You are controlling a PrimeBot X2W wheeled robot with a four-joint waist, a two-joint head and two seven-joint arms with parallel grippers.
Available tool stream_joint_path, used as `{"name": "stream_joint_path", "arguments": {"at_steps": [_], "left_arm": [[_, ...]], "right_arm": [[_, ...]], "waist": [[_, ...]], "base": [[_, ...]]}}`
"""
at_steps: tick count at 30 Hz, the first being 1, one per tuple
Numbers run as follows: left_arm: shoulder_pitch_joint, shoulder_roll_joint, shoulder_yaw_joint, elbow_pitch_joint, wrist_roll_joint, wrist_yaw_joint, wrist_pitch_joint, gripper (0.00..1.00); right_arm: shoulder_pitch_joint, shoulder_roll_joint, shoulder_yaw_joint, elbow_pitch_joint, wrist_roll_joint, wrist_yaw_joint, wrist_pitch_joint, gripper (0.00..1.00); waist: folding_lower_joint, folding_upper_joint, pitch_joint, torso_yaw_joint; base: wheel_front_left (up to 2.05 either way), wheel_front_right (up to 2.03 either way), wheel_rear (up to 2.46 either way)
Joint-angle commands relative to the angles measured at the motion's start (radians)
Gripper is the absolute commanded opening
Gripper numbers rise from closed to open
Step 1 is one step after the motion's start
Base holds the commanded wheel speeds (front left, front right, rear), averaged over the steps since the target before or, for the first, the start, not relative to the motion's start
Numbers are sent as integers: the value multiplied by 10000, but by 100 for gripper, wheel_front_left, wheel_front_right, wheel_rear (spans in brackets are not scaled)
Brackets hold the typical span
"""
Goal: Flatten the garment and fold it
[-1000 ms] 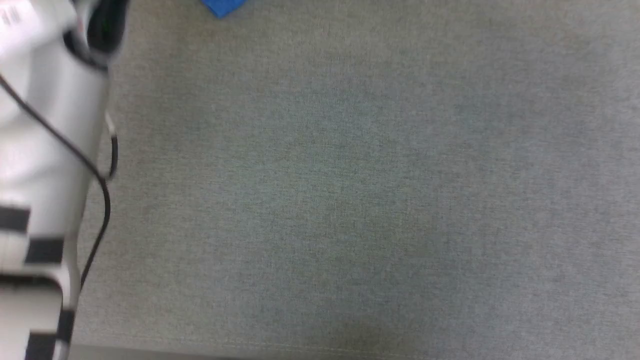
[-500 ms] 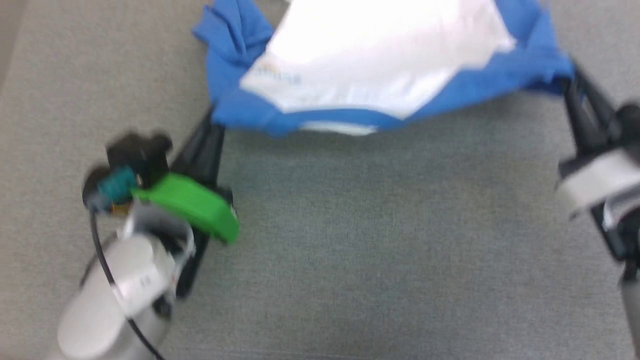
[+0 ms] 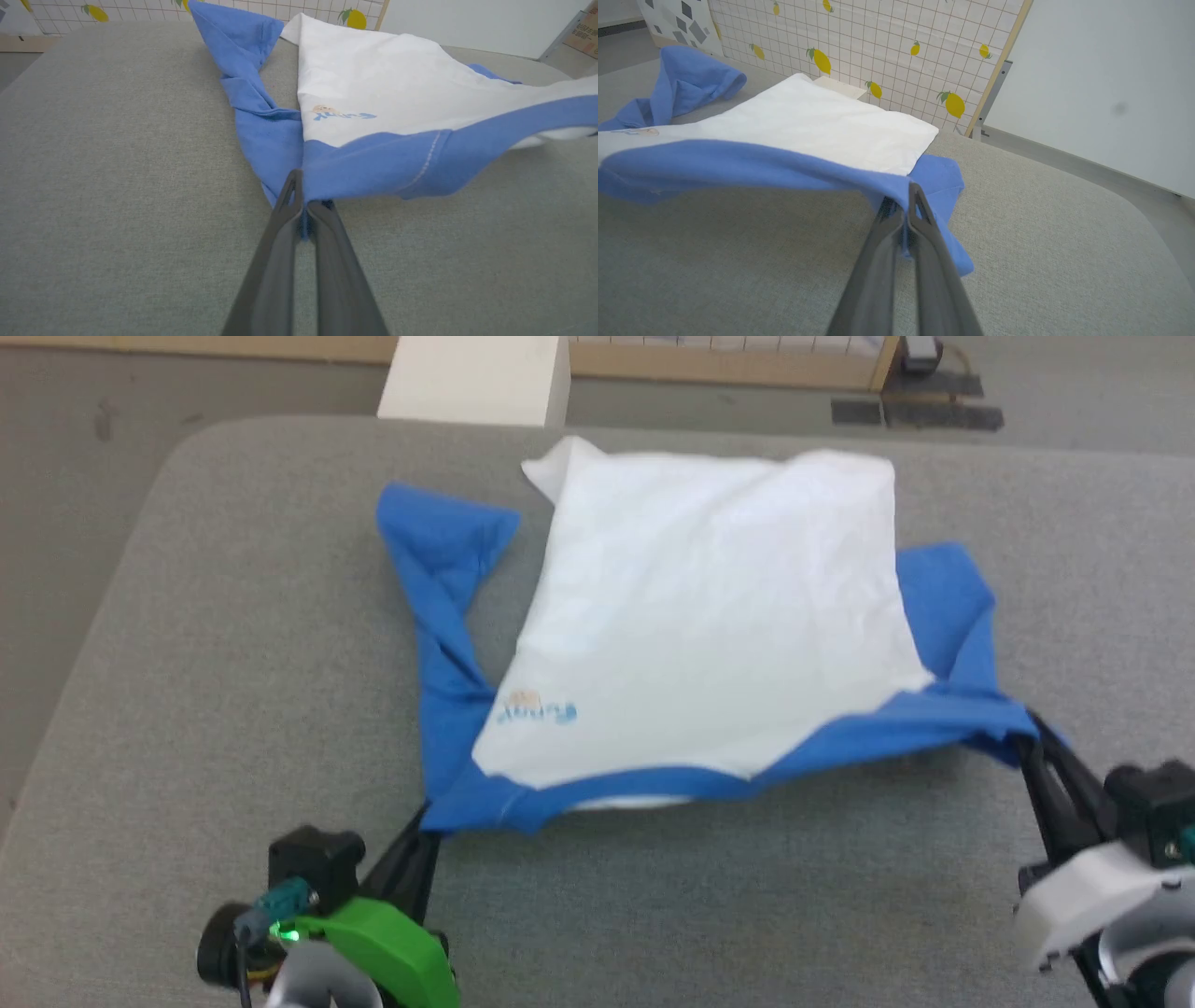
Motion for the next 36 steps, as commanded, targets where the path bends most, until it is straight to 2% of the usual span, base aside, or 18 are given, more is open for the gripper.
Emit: {"name": "stream_joint_path", "arguments": {"at_steps": [1, 10, 17, 22, 31, 36], "left_arm": [[331, 138, -17, -104, -174, 128, 73, 0], [1635, 456, -108, -607, -610, 274, 260, 0], [1906, 453, -319, -704, -696, 220, 346, 0], [1461, 365, -616, -192, -644, -155, 534, 0], [149, 74, -1369, 1623, -636, -1211, 1382, 0], [-284, -122, -1629, 2488, -735, -1547, 1790, 0]], "right_arm": [[377, 91, -139, -150, 57, -15, 74, 0], [2262, 662, -465, -954, 148, -15, 523, 0], [3010, 947, -632, -1267, 148, -15, 714, 0], [2807, 661, -407, -797, 99, -15, 836, 0], [1935, -310, 832, 1225, 210, -15, 1393, 0], [1319, -392, 1343, 2075, 299, -15, 1372, 0]], "waist": [[1, 0, -722, 52], [1, 0, -1353, -138], [1, 0, -1177, -172], [1, 0, -787, -139], [1, 0, -264, 12], [1, 0, -142, 54]], "base": [[0, 0, 0], [0, 0, 0], [0, 0, 0], [0, 0, 0], [0, 0, 0], [0, 0, 0]]}}
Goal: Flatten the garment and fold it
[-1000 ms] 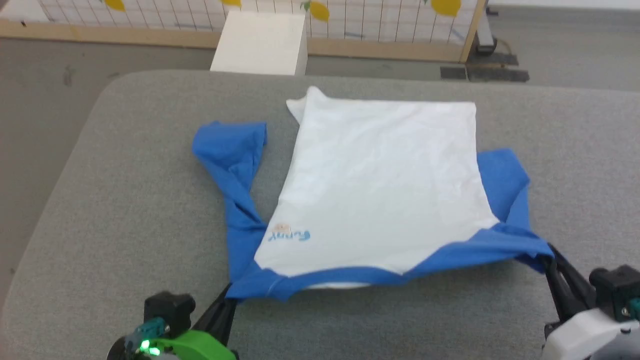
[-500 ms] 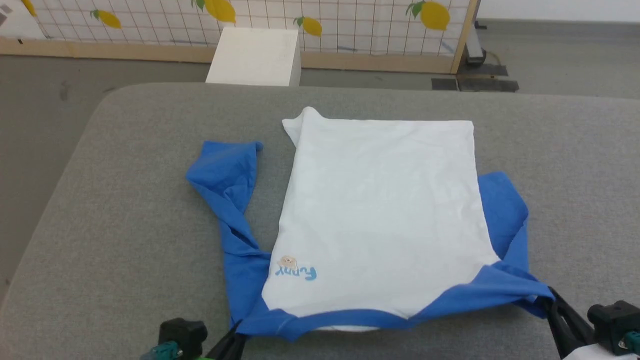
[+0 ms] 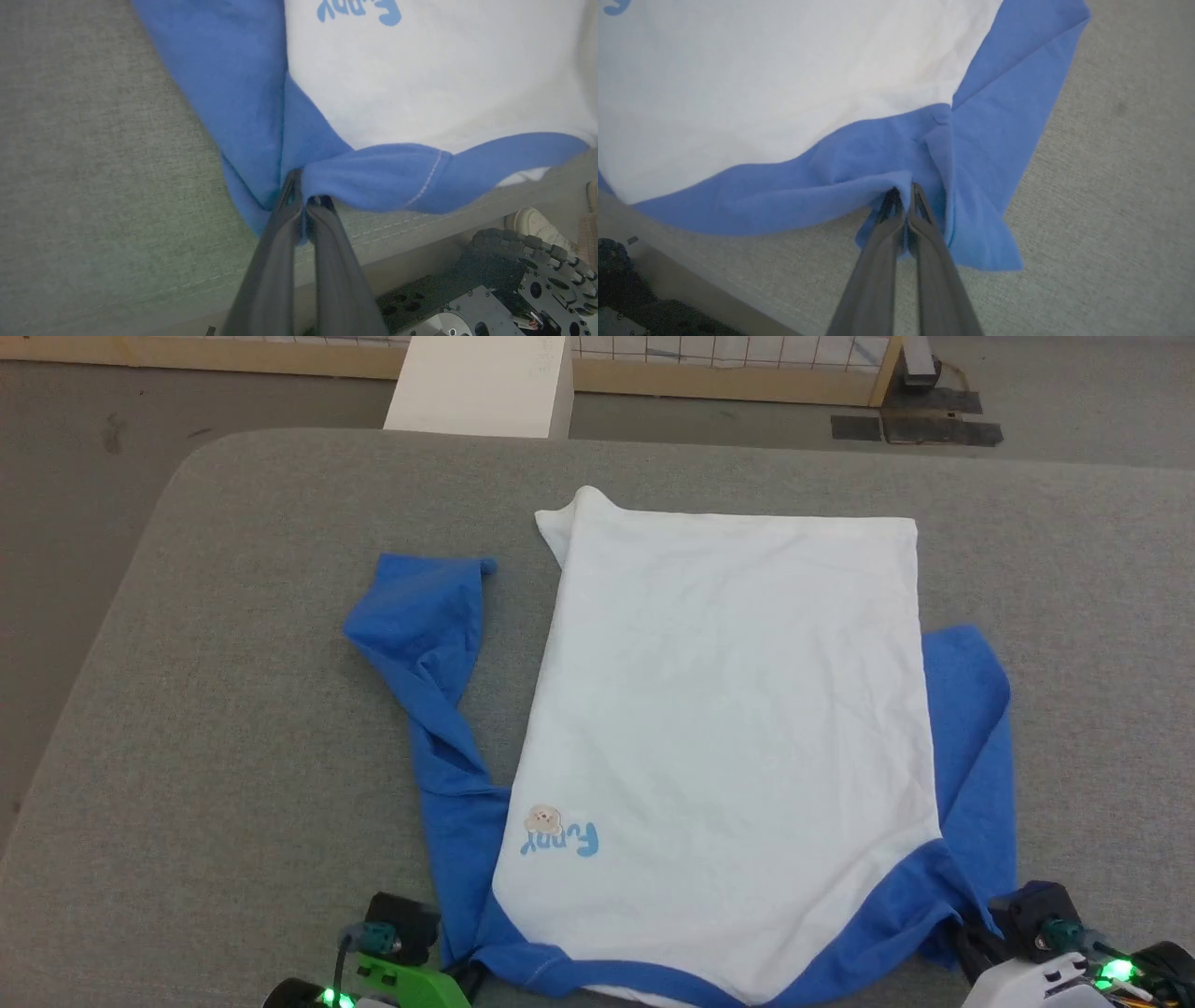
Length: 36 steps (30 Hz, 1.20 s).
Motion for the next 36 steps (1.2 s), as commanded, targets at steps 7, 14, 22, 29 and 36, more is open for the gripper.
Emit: {"name": "stream_joint_path", "arguments": {"at_steps": [7, 14, 22, 29, 36], "left_arm": [[-492, -330, 36, 648, -218, -94, -118, 100], [-257, -456, 344, 477, -476, 103, -581, 100], [1066, 47, 1292, -1332, -1155, 1002, -953, 100], [1939, 32, 2591, -2939, -934, 2083, -2818, 100], [2062, -917, 3423, -3293, 166, 1887, -4498, 100]], "right_arm": [[-577, -48, 158, 650, 164, -15, -68, 4], [-316, 76, -80, 317, 659, -15, 408, 100], [868, 803, -1434, -1587, 1425, -15, 1319, 100], [1162, 2146, -2904, -3538, 903, -15, 570, 100], [767, 2485, -3463, -3852, 298, -15, -1963, 100]], "waist": [[1, 0, 52, 116], [1, 0, -127, 65], [1, 0, -582, 10], [1, 0, -830, -12], [1, 0, -959, -39]], "base": [[0, 0, 0], [0, 0, 0], [0, 0, 0], [0, 0, 0], [0, 0, 0]]}}
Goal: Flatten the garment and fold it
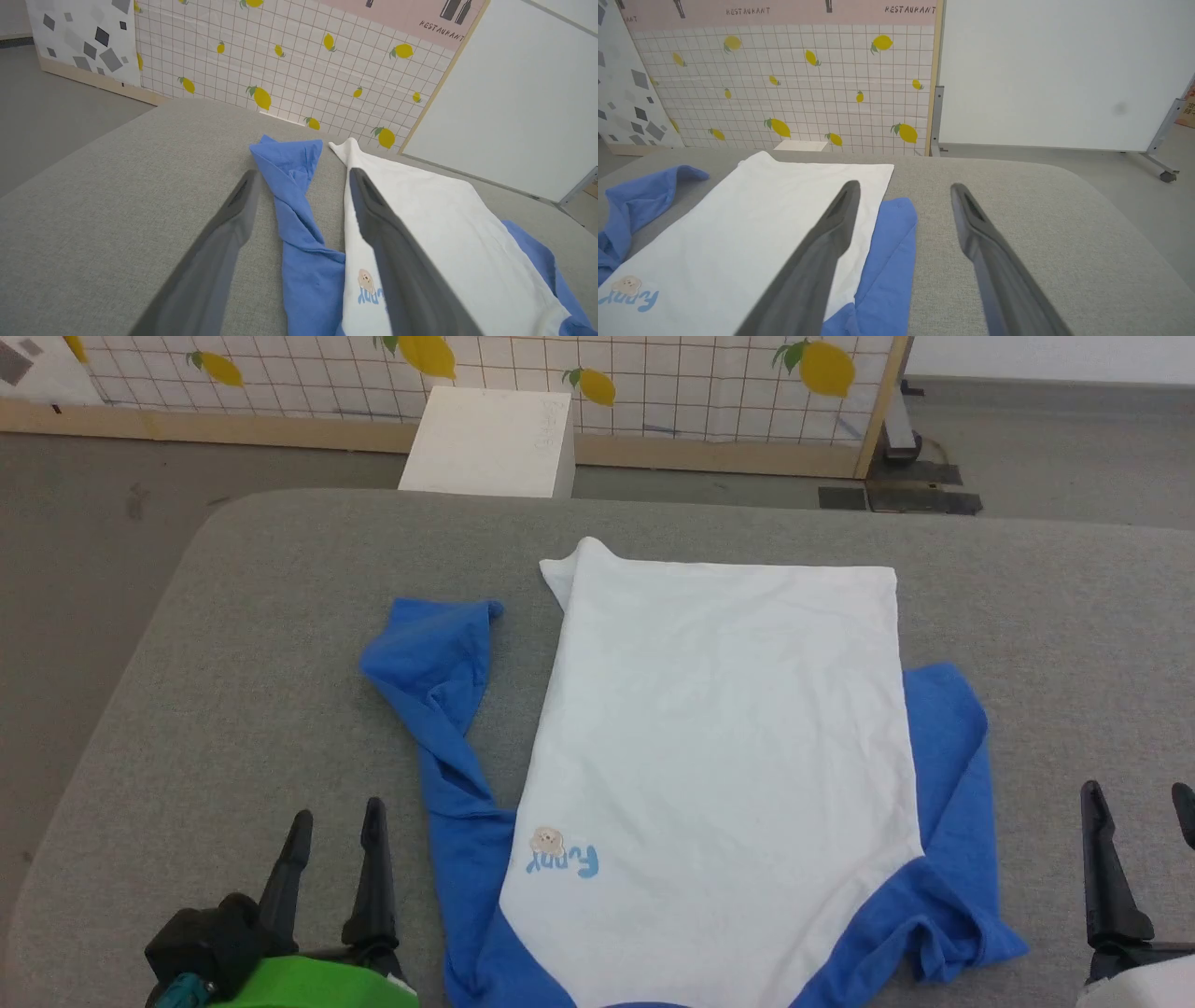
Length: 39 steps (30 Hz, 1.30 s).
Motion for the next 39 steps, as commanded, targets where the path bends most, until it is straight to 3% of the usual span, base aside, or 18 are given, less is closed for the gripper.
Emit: {"name": "stream_joint_path", "arguments": {"at_steps": [1, 8, 14, 20, 28, 39], "left_arm": [[102, -305, 213, -101, 406, -105, -70, 100], [678, -1798, 1264, -240, 2641, -865, -82, 100], [413, -2123, 1923, -43, 3266, -1692, -84, 100], [-1165, -1209, 2244, 365, 3381, -2459, 432, 100], [-4517, 75, 2602, 835, 2299, -3327, 3640, 100], [-8188, 944, 2612, 2875, 1401, -3495, 6957, 100]], "right_arm": [[-90, 30, -63, 195, 91, -13, -411, 100], [24, 35, -71, 1298, 286, -13, -2008, 100], [-250, 36, 70, 1554, 286, -13, -2370, 100], [-729, 36, 251, 1535, 340, -13, -2485, 100], [-1357, 37, 392, 1525, 437, -13, -2639, 100], [-2108, 37, 330, 1292, 276, -13, -2609, 100]], "waist": [[0, 0, -46, -1], [0, 0, -40, -71], [0, 0, 453, -156], [0, 0, 1333, -227], [0, 0, 2656, -474], [0, 0, 4438, -950]], "base": [[0, 0, 0], [0, 0, 0], [0, 0, 0], [0, 0, 0], [0, 0, 0], [0, 0, 0]]}}
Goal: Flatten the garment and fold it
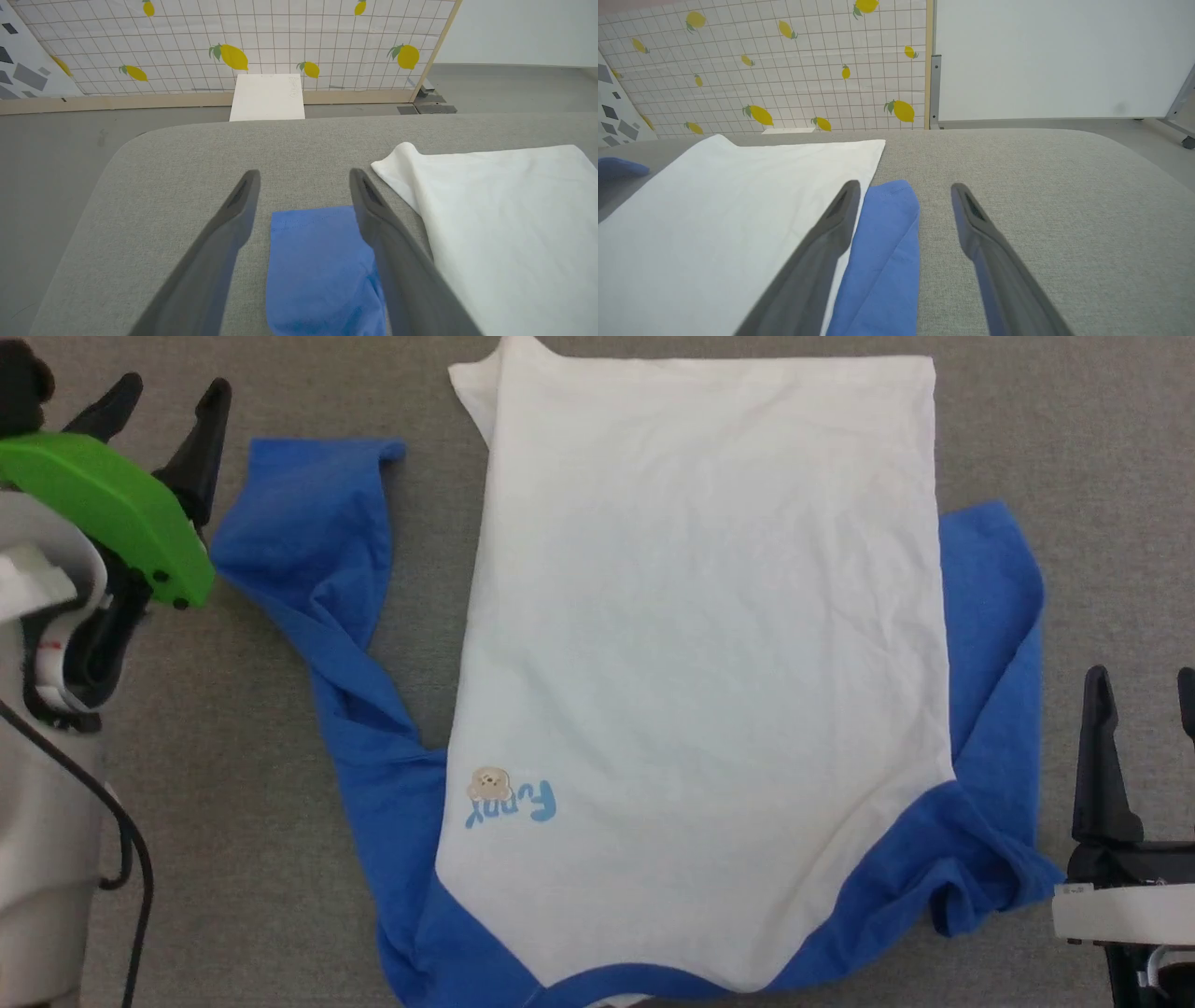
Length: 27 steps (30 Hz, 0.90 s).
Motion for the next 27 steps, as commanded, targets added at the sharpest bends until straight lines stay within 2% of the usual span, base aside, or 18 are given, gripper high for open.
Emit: {"name": "stream_joint_path", "arguments": {"at_steps": [1, 6, 12, 18, 23, 24, 25, 26, 27], "left_arm": [[-393, 140, 1, 183, -25, 42, 234, 100], [-1300, 342, -96, 1059, -66, 263, 1307, 100], [-1902, 625, -376, 1950, -33, 191, 2251, 100], [-2184, 557, -445, 2459, -287, 257, 2882, 100], [-2243, 529, -414, 2930, -575, 141, 3098, 100], [-2216, 501, -445, 2995, -668, 72, 3197, 77], [-2196, 507, -491, 3008, -704, -13, 3219, 34], [-2175, 507, -515, 3027, -748, -72, 3233, 0], [-2145, 494, -527, 3051, -823, -126, 3269, 0]], "right_arm": [[-211, 16, -2, -58, -72, -13, 4, 100], [-385, 16, -6, -156, -186, -13, 101, 100], [-564, 16, -53, -290, -302, -13, 225, 100], [-657, 16, -36, -348, -373, -13, 317, 100], [-716, 16, -45, -345, -426, -13, 369, 100], [-727, 16, -58, -347, -436, -13, 384, 100], [-736, 16, -77, -350, -442, -13, 395, 100], [-743, 16, -92, -350, -446, -13, 402, 100], [-750, 16, -106, -348, -451, -13, 412, 100]], "waist": [[-2, 0, 890, -330], [-2, 0, 1455, -372], [-2, 0, 1930, -383], [-2, 0, 2140, -375], [-2, 0, 2184, -413], [-2, 0, 2181, -413], [-2, 0, 2184, -407], [-2, 0, 2181, -398], [-2, 0, 2170, -388]], "base": [[0, 0, 0], [0, 0, 0], [0, 0, 0], [0, 0, 0], [0, 0, 0], [0, 0, 0], [0, 0, 0], [0, 0, 0], [0, 0, 0]]}}
